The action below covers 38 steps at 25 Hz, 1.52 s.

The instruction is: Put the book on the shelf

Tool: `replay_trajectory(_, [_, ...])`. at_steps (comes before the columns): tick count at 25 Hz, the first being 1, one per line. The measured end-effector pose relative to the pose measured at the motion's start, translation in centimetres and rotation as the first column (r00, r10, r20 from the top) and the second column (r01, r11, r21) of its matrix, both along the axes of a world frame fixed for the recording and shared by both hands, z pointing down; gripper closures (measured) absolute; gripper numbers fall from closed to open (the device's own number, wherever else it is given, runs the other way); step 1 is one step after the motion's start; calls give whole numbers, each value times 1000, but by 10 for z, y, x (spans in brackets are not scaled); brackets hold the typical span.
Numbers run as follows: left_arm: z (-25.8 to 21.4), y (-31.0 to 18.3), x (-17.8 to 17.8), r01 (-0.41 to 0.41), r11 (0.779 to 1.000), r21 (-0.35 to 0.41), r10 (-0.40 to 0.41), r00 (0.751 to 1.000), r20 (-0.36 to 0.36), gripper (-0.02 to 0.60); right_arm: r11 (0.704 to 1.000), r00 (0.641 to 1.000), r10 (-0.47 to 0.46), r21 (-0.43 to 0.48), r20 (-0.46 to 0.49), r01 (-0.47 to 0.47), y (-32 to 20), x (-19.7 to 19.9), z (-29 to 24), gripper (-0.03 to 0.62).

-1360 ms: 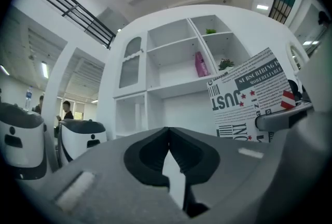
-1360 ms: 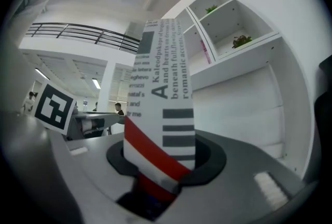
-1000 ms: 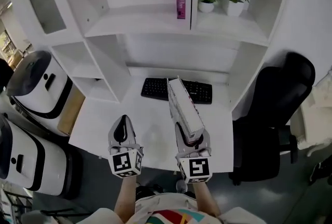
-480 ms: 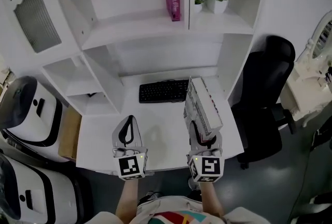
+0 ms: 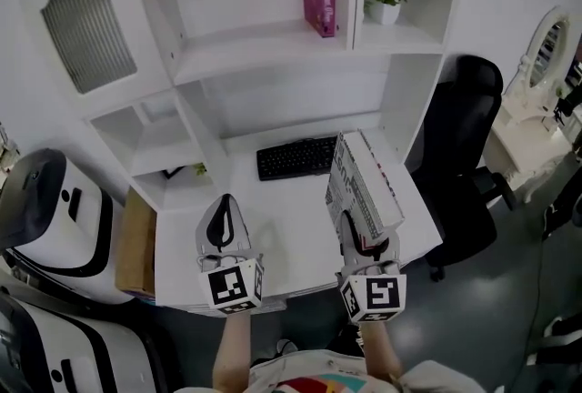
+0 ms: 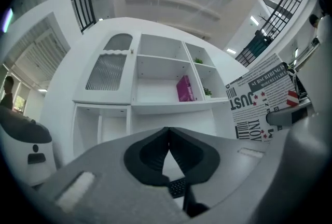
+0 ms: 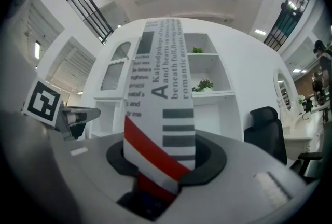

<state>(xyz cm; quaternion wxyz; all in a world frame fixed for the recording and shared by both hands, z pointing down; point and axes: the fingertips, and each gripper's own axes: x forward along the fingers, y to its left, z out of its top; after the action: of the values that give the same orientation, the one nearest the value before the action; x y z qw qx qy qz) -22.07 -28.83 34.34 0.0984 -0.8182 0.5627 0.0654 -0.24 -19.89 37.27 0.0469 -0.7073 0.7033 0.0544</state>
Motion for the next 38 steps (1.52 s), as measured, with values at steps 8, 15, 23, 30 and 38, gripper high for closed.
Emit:
replay_trajectory(8, [-24, 23, -3, -40, 997, 63, 42, 999, -29, 580, 1000, 1000, -24, 15, 12, 24, 15, -26, 0, 436])
replay_trajectory(15, [-46, 26, -3, -41, 994, 100, 44, 999, -30, 580, 999, 999, -43, 28, 9, 42, 10, -30, -6, 436])
replay_trajectory(23, [-41, 9, 1, -48, 995, 92, 50, 998, -25, 579, 996, 994, -93, 15, 63, 92, -15, -33, -16, 436])
replay_trajectory(30, [-58, -11, -8, -16, 993, 116, 19, 1000, -23, 580, 983, 988, -137, 136, 70, 126, -53, -32, -96, 436])
replay_trajectory(38, [-69, -21, -16, -7, 989, 146, 14, 999, -48, 580, 959, 983, -175, 236, 61, 156, -94, -16, -214, 437])
